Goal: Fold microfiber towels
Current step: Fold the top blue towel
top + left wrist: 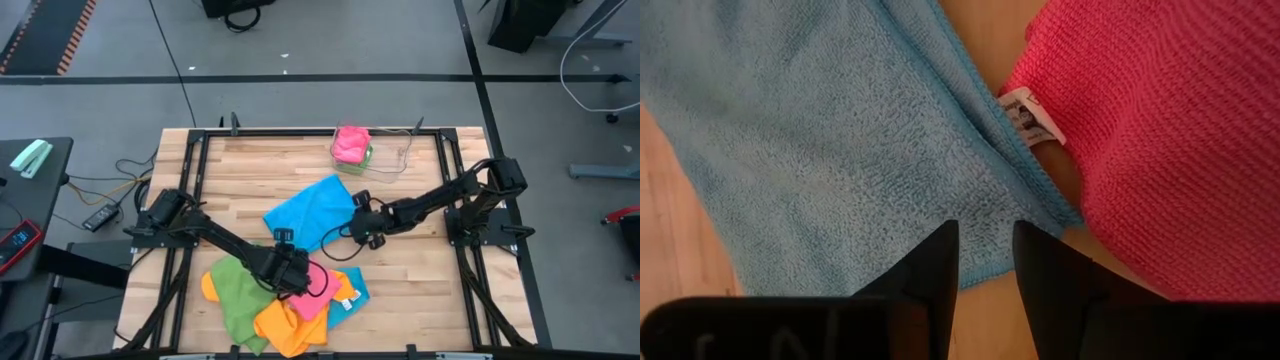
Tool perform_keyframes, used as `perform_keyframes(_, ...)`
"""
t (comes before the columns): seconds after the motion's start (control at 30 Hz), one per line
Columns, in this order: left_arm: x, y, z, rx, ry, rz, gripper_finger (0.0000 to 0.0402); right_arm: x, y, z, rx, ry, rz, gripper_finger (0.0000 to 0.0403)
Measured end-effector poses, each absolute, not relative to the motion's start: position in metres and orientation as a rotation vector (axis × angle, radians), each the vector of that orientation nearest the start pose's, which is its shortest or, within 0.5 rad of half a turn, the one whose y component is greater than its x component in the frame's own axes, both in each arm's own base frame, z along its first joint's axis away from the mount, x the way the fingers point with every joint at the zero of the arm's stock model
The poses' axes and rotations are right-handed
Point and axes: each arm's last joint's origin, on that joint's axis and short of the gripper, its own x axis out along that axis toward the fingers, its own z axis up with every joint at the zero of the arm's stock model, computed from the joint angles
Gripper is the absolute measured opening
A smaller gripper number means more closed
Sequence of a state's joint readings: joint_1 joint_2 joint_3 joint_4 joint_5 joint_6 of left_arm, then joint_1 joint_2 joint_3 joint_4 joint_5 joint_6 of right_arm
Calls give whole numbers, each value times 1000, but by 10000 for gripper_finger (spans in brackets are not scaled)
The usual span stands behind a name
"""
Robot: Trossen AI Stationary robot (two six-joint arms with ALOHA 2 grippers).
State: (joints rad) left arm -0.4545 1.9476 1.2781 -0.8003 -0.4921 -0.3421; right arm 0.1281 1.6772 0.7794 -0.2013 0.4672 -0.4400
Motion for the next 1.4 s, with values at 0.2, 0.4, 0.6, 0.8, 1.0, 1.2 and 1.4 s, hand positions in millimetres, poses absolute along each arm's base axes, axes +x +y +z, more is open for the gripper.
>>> perform_keyframes(0.2, 326, -143, 151, 372, 1263, 254, 107, 285, 20, 123, -720, 1133, -101, 110)
perform_keyframes(0.4, 326, -143, 151, 369, 1262, 255, 107, 279, 20, 116, -722, 1117, -138, 110)
perform_keyframes(0.6, 327, -143, 151, 369, 1262, 256, 107, 281, 18, 117, -739, 1094, -184, 110)
perform_keyframes(0.8, 327, -143, 151, 369, 1262, 256, 107, 282, 18, 118, -738, 1084, -190, 104)
perform_keyframes(1.0, 326, -143, 151, 365, 1260, 258, 107, 284, 17, 119, -748, 1063, -232, 65)
perform_keyframes(1.2, 326, -143, 151, 364, 1260, 258, 107, 286, 11, 120, -720, 1051, -263, 40)
perform_keyframes(1.4, 325, -146, 151, 371, 1262, 253, 107, 285, 13, 125, -744, 1037, -255, 39)
